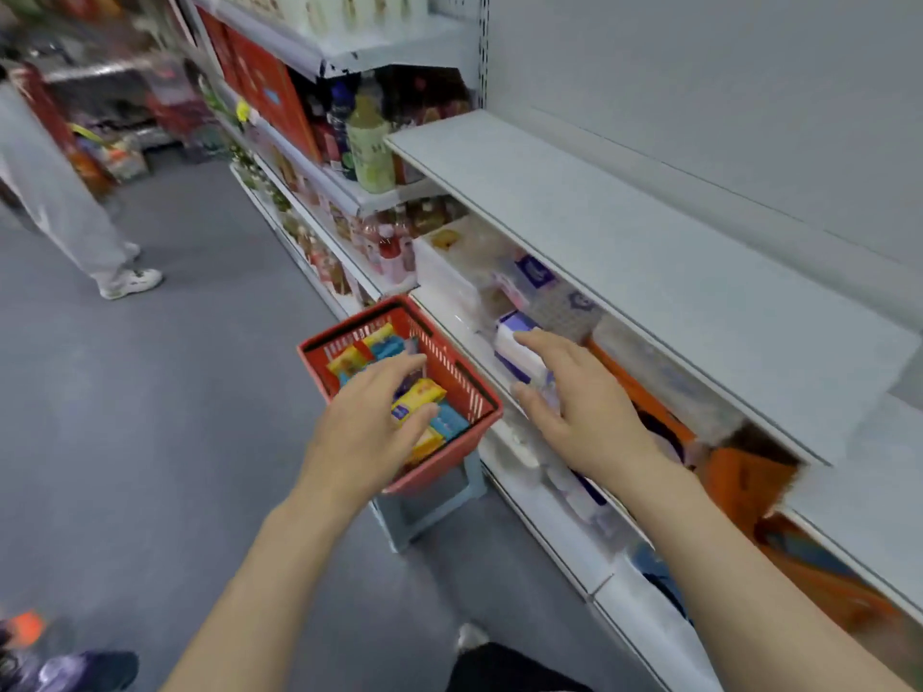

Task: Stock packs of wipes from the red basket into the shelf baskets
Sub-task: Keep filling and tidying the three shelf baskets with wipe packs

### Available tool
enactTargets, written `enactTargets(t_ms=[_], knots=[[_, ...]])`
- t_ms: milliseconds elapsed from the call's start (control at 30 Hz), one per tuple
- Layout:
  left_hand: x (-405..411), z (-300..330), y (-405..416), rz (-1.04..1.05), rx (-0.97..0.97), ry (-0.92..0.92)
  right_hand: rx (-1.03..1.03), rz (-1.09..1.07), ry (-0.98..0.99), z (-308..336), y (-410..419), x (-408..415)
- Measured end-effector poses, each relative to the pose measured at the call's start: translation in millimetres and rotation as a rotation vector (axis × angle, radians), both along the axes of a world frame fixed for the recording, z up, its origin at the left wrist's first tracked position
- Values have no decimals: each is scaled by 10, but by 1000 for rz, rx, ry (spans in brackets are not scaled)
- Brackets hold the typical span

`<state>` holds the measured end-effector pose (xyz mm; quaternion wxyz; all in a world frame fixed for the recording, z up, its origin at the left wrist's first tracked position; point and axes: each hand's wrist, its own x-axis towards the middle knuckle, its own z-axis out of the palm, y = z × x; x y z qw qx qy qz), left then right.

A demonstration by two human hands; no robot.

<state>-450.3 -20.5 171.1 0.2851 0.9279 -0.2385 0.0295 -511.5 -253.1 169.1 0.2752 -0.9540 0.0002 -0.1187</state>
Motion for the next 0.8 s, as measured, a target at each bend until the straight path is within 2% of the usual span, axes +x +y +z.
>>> enactTargets(t_ms=[200,433,600,700,800], knots=[[1385,-161,280,-7,-9,38,-17,-22,106,-85,300,1248],[3011,-916,476,-149,93,207,51,-248,283,-804,605,2283],[3883,-1554,457,-358,280,373,301,-529,638,-1646,1002,2707],[4128,-1968,406,-441,351,492,468,-596,896,-2215,1247,2837],[4210,-2404,354,-506,376,605,524,-707,1034,-2719,1396,2897]])
